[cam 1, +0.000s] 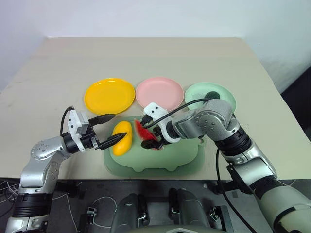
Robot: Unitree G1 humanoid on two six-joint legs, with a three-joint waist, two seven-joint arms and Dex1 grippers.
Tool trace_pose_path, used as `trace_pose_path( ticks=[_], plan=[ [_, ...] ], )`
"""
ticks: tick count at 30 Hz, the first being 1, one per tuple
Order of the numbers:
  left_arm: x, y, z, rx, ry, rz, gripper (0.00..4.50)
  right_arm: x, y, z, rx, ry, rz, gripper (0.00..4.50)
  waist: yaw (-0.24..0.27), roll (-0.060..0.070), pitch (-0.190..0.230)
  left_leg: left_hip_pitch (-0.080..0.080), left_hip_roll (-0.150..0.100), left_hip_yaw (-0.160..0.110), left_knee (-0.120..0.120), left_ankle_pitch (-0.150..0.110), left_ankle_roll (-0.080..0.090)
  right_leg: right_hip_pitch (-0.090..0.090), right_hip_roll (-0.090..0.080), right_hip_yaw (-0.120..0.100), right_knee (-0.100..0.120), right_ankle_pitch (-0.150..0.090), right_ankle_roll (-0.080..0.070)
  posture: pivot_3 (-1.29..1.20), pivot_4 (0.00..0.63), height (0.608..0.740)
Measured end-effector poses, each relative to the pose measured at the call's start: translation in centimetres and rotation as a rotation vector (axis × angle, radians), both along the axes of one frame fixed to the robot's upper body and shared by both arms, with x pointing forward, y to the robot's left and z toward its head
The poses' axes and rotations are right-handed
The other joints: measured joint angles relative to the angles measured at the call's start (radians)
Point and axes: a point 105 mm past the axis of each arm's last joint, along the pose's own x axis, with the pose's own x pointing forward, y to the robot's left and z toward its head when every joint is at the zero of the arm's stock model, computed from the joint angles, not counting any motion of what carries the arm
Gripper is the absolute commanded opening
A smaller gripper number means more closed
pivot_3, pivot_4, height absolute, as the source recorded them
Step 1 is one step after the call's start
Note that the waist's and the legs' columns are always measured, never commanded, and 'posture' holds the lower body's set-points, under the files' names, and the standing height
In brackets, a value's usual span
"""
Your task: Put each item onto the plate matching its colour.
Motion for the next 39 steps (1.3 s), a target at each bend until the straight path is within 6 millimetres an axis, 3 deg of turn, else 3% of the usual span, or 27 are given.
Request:
trace_pose_path(
  ticks=[4,5,11,13,22,24,29,32,35,39],
  plan=[
    [0.0,0.0,0.0,0.001,-0.001,0.003,4.50,0.3,0.3,-0.1,-0.023,-0.034,0.009,4.47,0.000,0.000,0.000,0.000,0.000,0.000,0.000,0.000,0.000,0.000,0.000,0.000,0.000,0.000,0.000,0.00,0.150,0.696],
    [0.0,0.1,0.0,0.002,-0.001,0.005,4.50,0.4,0.3,-0.1,-0.026,-0.039,0.011,4.30,0.000,0.000,0.000,0.000,0.000,0.000,0.000,0.000,0.000,0.000,0.000,0.000,0.000,0.000,0.000,0.00,0.150,0.696],
    [0.0,0.1,0.3,0.003,-0.008,0.008,4.50,0.8,0.2,-0.2,-0.054,-0.069,0.011,2.57,0.000,0.000,-0.001,0.000,0.000,0.000,0.000,0.000,0.000,-0.001,-0.001,0.000,0.000,0.000,0.000,0.00,0.150,0.696],
    [0.0,0.1,0.3,0.003,-0.007,0.009,4.50,0.8,0.3,0.1,-0.054,-0.082,0.025,2.23,0.001,0.000,-0.001,0.000,0.000,0.000,-0.001,0.000,0.000,-0.001,-0.001,0.000,0.000,0.000,0.000,0.00,0.150,0.696],
    [0.0,0.1,0.3,0.006,-0.007,0.007,4.50,0.6,0.2,0.2,-0.062,-0.099,0.051,2.22,0.001,0.000,-0.001,-0.001,0.000,0.000,-0.001,0.000,0.000,-0.002,-0.001,0.000,-0.001,0.000,0.000,0.00,0.150,0.696],
    [0.0,0.2,0.3,0.010,-0.007,0.008,4.50,0.8,-0.7,0.6,-0.057,-0.092,0.043,2.22,0.003,0.000,-0.001,-0.002,-0.001,0.000,-0.001,0.000,0.000,-0.003,-0.001,0.000,-0.001,0.000,0.000,0.00,0.150,0.696],
    [0.0,0.5,0.5,0.014,-0.012,0.017,4.50,2.6,-3.3,4.2,0.056,-0.123,-0.057,2.22,0.001,0.000,0.000,-0.004,0.000,0.001,-0.001,0.000,0.000,-0.006,-0.001,0.000,-0.001,0.000,0.000,0.00,0.150,0.696],
    [0.0,0.6,0.6,0.014,-0.017,0.022,4.50,3.3,-3.7,6.3,0.109,-0.151,-0.074,2.22,-0.002,0.000,0.000,-0.004,0.000,0.001,-0.002,0.000,-0.001,-0.006,-0.001,0.000,-0.001,0.000,0.000,0.00,0.150,0.696],
    [-0.1,0.8,0.5,0.013,-0.015,0.029,4.50,5.3,-4.0,7.2,0.146,-0.162,-0.122,2.22,-0.002,0.000,0.000,-0.004,0.000,0.001,-0.002,0.001,-0.001,-0.006,0.000,0.000,0.000,0.000,0.000,0.00,0.150,0.696],
    [-0.3,0.9,0.3,0.011,-0.009,0.041,4.50,9.9,-4.4,8.8,0.230,-0.248,-0.220,2.22,-0.002,0.000,0.000,-0.004,0.000,0.003,-0.003,0.001,-0.001,-0.006,0.000,0.000,0.000,0.000,0.000,0.00,0.150,0.696]
  ],
)
